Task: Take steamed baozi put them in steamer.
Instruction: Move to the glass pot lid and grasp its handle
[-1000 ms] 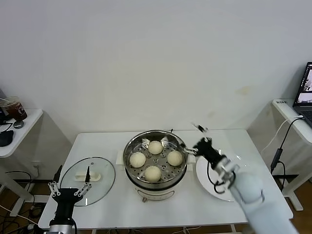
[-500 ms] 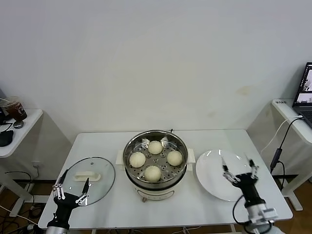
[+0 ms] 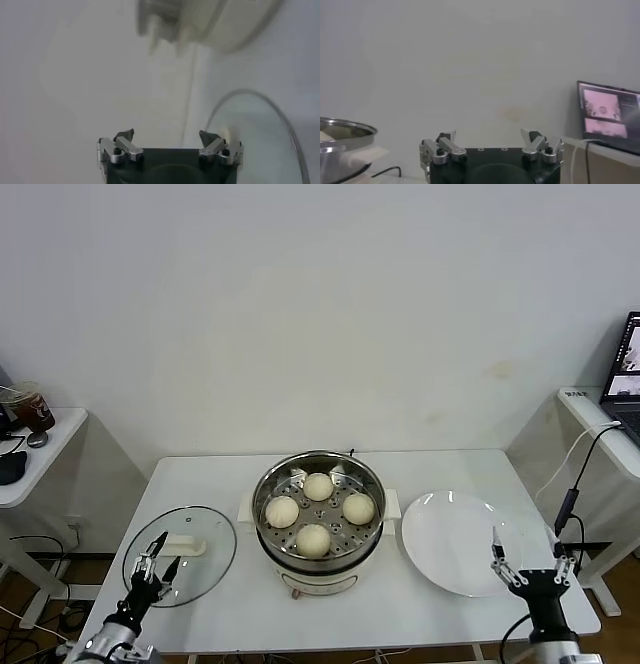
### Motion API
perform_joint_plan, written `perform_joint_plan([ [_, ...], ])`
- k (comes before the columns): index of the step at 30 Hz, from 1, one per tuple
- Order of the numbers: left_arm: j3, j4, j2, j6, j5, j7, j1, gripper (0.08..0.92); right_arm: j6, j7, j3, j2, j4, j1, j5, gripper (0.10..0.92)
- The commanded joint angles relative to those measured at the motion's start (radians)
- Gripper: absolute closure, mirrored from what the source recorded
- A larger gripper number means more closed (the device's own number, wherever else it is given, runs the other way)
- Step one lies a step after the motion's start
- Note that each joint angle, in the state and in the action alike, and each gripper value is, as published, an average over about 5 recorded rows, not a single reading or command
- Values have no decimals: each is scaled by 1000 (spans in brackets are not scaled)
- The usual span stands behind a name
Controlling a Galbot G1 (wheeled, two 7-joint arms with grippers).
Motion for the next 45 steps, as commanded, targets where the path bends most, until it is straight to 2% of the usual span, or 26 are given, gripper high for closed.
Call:
perform_joint_plan([
  [1, 30, 186, 57, 1, 162, -3, -183, 177, 16, 4, 36, 36, 17, -40, -3, 203],
  [23, 96, 322, 48, -1, 147, 4, -300, 189, 15, -1, 19, 37, 32, -61, -12, 203],
  [27, 101, 345, 42, -5, 137, 1, -309, 276, 12, -2, 16, 36, 30, -61, -10, 203],
  [37, 110, 360, 47, -48, -7, -34, -303, 571, 11, -4, 6, 34, 24, -60, -17, 203],
  [40, 110, 322, 55, -48, -52, -56, -278, 657, 12, -4, 4, 31, 17, -59, -23, 203],
  [45, 82, 164, 68, 6, -93, -87, -183, 790, 9, -2, 0, 28, 5, -55, -31, 203],
])
